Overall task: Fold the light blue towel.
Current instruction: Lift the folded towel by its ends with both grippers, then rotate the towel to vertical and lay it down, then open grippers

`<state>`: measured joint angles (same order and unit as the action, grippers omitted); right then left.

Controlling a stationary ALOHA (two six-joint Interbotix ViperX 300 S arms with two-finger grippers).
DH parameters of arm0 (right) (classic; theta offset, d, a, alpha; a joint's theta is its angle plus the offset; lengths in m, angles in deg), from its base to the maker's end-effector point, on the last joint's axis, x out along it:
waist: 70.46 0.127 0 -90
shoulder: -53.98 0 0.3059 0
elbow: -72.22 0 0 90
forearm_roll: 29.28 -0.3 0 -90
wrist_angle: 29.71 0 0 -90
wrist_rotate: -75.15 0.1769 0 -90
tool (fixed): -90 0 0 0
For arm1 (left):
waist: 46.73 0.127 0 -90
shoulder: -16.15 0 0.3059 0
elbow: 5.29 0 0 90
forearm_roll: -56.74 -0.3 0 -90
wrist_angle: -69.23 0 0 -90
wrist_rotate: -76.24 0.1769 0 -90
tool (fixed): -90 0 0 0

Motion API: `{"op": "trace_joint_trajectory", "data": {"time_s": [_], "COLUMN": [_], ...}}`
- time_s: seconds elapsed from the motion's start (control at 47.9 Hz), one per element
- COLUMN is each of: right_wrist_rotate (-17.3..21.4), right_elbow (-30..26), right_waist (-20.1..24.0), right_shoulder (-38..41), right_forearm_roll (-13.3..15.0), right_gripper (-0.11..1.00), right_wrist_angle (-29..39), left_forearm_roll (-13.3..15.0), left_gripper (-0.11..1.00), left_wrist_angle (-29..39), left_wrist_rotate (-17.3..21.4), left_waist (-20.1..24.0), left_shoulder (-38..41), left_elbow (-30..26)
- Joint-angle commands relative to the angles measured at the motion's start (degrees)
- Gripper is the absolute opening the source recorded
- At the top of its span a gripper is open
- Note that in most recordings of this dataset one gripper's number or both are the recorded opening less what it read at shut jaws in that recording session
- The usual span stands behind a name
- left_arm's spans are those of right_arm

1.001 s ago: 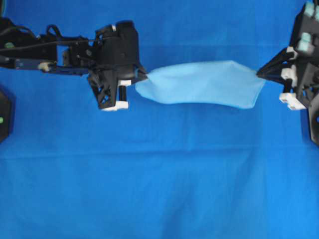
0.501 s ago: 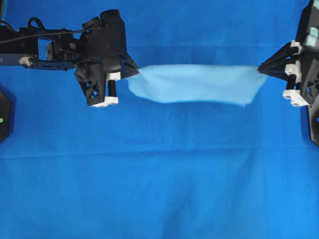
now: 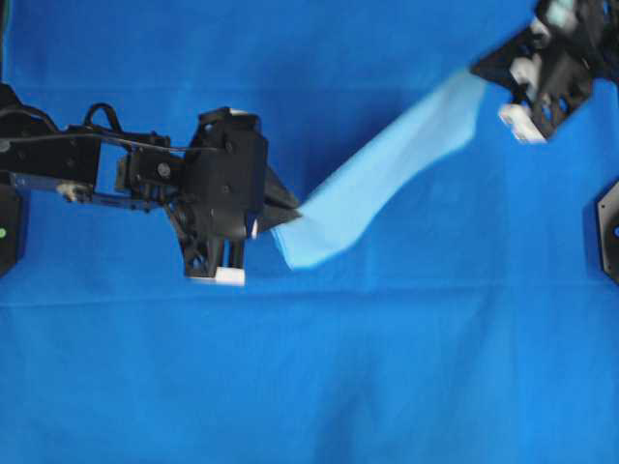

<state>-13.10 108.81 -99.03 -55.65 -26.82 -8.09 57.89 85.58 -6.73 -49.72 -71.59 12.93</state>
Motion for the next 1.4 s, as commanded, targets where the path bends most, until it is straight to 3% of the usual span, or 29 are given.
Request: {"op": "trace_joint_trajectory", "data": {"time_s": [0.0,0.271,0.563,0.98,1.377], "right_wrist_rotate": [-0.3,-0.4,-0.4,-0.4,-0.4], "right_elbow": [-3.5,-12.7,-17.5,-14.9,-4.3], "right_waist": [-1.2,-2.2,-3.0,-3.6,-6.9], "right_shoulder": [3.3,15.0,19.1,17.0,6.2], "right_forearm_roll": [0.7,2.6,3.3,3.3,3.3], "right_gripper": [0.02,0.02,0.02,0.02,0.02], "right_wrist_angle": [-2.9,-5.6,-5.7,-6.3,-5.9], "left_forearm_roll": [0.1,0.1,0.1,0.1,0.1], "left_gripper": [0.03,0.03,0.03,0.03,0.03], "left_wrist_angle": [-1.9,-9.2,-9.7,-10.9,-14.9], "left_wrist_rotate": [-0.1,-0.2,0.0,0.3,-0.2], "left_waist": [-2.7,-6.7,-7.8,-4.5,-4.6], "left_shoulder": [0.3,4.4,7.7,9.8,24.3], "left_elbow": [-2.1,-4.9,-8.6,-8.1,-20.7]}}
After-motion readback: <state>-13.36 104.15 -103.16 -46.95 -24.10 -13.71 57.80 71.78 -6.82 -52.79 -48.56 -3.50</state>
